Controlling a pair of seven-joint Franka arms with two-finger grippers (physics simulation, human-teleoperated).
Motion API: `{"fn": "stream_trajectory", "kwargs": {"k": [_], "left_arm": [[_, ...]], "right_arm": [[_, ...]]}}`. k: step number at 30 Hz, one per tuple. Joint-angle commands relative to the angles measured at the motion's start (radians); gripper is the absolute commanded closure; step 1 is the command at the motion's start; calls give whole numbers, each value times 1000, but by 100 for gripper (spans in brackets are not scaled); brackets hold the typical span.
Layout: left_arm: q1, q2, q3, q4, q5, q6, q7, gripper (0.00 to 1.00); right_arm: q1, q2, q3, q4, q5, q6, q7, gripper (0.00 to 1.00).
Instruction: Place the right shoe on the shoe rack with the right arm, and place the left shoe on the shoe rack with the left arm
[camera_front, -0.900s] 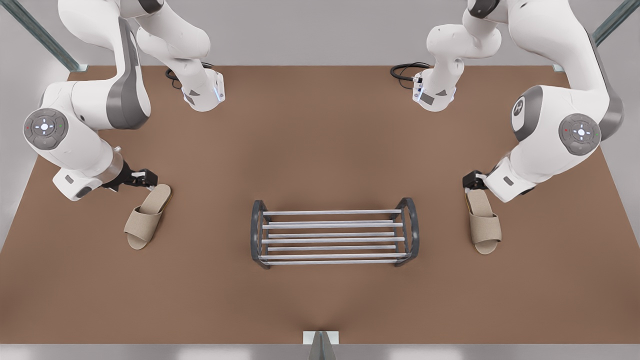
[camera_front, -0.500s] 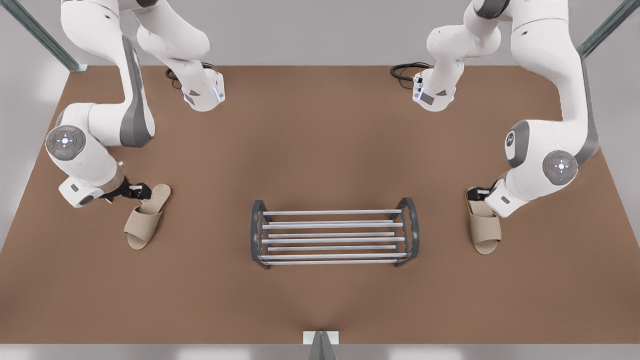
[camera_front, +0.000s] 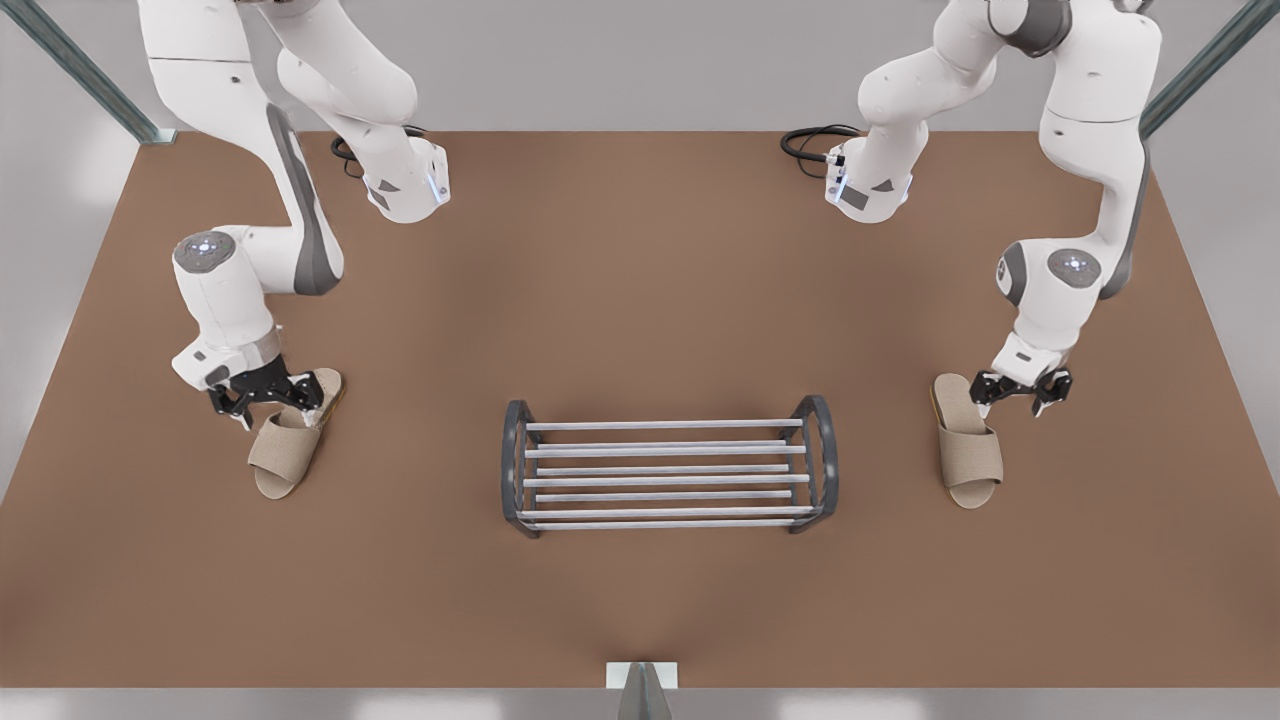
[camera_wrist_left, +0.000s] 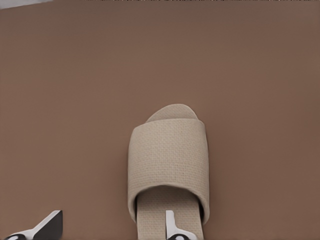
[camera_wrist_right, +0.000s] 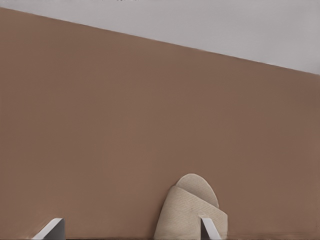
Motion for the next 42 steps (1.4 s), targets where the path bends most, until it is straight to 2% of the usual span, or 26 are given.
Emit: {"fn": "stream_trajectory", "kwargs": {"k": [1, 6, 11, 13, 17, 26, 30, 37, 40, 42], "left_arm": [[15, 19, 0, -14, 15, 208, -3, 0], [17, 73, 1, -37, 15, 245, -1, 0], [36, 86, 3, -39, 15, 258, 2, 0], [49, 113, 1, -33, 17, 258, 2, 0], [44, 191, 1, -31, 8, 340, -3, 0], [47, 237, 3, -14, 6, 345, -4, 0], [47, 226, 3, 7, 6, 345, -3, 0], [46, 238, 15, 39, 6, 347, -4, 0], [38, 283, 15, 49, 3, 374, -4, 0], [35, 287, 15, 67, -2, 374, -3, 0]], "right_arm": [[-245, -3, 1, -76, 1, 519, -199, 0], [-291, -32, 1, -134, -6, 597, -269, 0], [-323, 91, 2, -93, -49, 599, -323, 0], [-331, 138, 33, -68, -41, 599, -311, 0], [-336, 106, 36, -125, -41, 599, -311, 0], [-319, 98, 143, -169, -32, 599, -133, 0], [-300, 178, 145, -133, -10, 599, -121, 0], [-319, 233, 140, -128, -6, 599, -121, 0], [-368, 256, 128, -126, -7, 599, -121, 0], [-460, 258, 129, -133, -30, 599, -141, 0]]}}
